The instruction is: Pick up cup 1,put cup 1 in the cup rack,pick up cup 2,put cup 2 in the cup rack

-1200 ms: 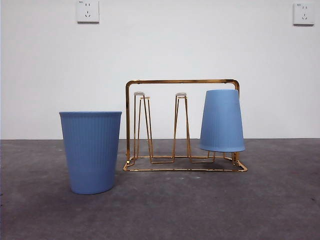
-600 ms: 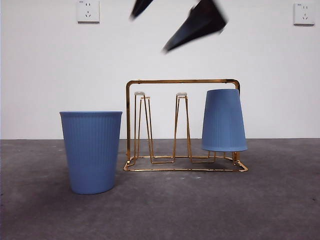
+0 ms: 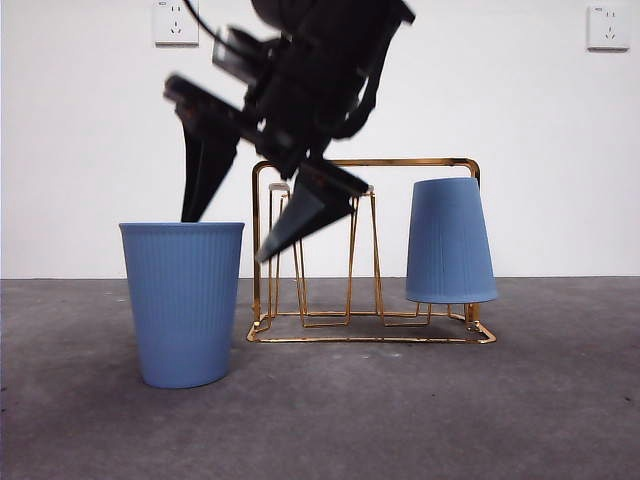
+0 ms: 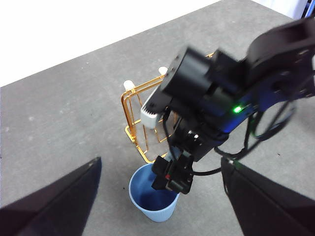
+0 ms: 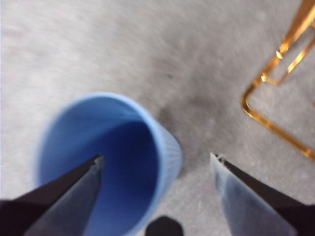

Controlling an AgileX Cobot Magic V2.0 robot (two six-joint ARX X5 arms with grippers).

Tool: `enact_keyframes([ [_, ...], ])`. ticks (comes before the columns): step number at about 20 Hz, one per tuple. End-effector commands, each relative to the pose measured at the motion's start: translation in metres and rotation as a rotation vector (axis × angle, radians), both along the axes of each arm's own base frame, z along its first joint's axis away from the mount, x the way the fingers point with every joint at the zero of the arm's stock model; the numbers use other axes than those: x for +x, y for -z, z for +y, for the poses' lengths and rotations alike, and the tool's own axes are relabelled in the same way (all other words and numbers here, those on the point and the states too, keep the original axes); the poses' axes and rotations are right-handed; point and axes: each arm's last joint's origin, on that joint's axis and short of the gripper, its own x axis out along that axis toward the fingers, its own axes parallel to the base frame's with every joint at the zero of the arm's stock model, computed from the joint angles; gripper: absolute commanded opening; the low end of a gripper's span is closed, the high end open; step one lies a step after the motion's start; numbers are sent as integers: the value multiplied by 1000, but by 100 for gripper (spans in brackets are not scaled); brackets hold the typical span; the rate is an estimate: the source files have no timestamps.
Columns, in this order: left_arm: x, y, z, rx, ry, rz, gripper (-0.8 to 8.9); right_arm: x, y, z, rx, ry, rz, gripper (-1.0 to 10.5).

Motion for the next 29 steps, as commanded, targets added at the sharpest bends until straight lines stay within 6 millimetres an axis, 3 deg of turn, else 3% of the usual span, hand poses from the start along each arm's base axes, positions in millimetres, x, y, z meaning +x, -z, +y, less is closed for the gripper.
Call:
enact_keyframes([
  [1, 0, 1, 0, 10, 6, -4, 409, 3, 14, 3, -20, 17, 23, 209],
  [4, 0, 1, 0, 10, 6, -3, 409, 5, 16, 5, -11, 5, 8, -4],
  [9, 1, 1, -3, -22, 4, 13, 409, -1, 8, -1, -47, -48, 3, -12],
  [12, 3, -2, -8, -64, 22, 6, 409, -15, -29, -18, -83, -58, -91, -12],
  [14, 5, -4, -15, -107, 49, 0, 409, -34, -73, -41, -105, -46, -209, -12],
  [17, 16, -6, -31, -167, 104, -5, 409, -80, -148, -92, -49, 30, -417, -12],
  [20, 35, -4, -55, -242, 213, 30, 409, -132, -199, -148, 43, 127, -592, -12],
  [23, 61, 3, -85, -336, 372, 78, 409, -181, -224, -203, 50, 230, -741, -12],
  [29, 111, 17, -136, -677, 788, 259, 409, -250, -237, -281, 68, 391, -986, -12],
])
